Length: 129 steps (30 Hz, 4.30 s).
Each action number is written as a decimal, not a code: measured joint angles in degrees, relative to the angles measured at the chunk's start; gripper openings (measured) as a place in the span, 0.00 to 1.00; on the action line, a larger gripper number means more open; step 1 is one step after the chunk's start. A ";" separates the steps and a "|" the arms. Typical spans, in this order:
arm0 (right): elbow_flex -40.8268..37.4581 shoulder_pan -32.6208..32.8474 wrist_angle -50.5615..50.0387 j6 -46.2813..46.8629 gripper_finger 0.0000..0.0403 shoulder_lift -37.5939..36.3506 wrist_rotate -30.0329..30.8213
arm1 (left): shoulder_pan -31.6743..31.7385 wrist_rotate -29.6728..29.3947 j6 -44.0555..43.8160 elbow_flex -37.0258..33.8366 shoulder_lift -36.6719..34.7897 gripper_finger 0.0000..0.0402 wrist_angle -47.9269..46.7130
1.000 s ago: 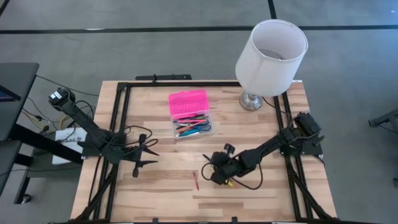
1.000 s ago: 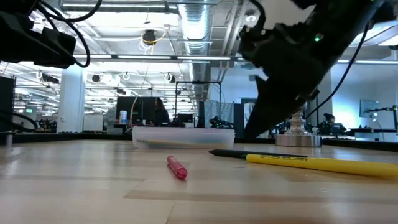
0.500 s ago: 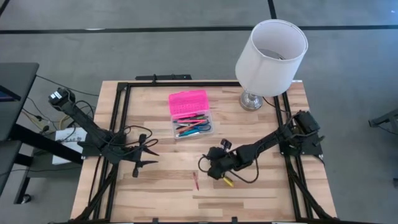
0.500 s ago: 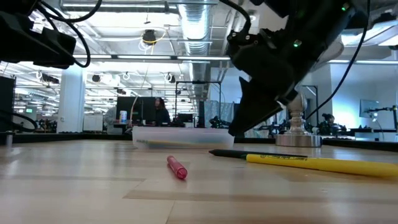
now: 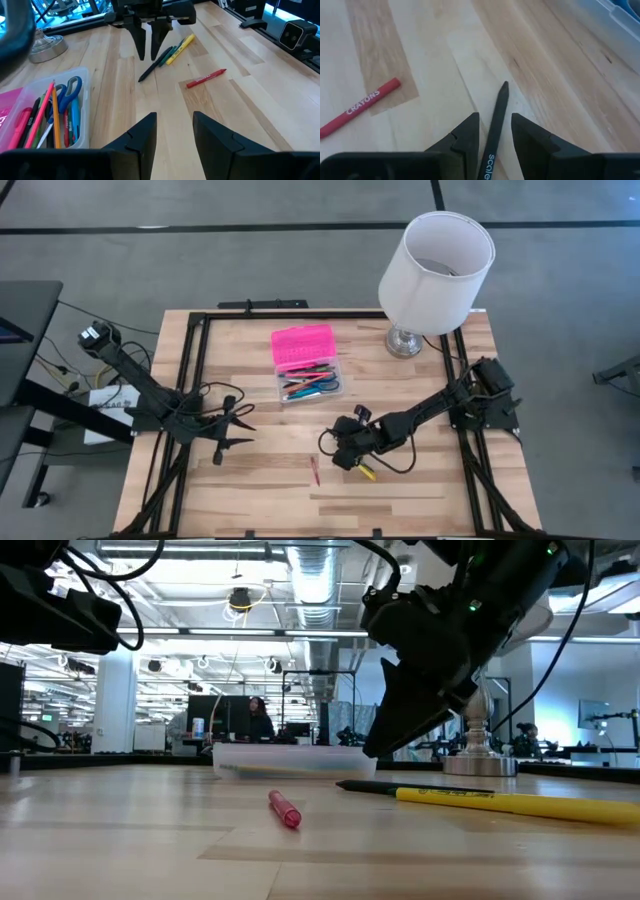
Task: Pick & place school supplies into a supply box
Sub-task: Put the black pen into the pink supply box
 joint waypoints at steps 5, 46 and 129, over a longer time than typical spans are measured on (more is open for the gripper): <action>-0.16 -1.22 1.06 0.08 0.26 2.74 -1.62 | 0.02 0.00 -0.03 0.00 0.01 0.31 0.02; 9.07 -10.01 -22.58 -5.03 0.26 5.55 -23.47 | 0.02 2.54 -2.21 0.00 0.01 0.31 -1.49; 26.62 -7.82 -26.02 -37.16 0.02 5.73 12.28 | 0.00 3.45 -4.40 -0.02 0.01 0.31 -2.44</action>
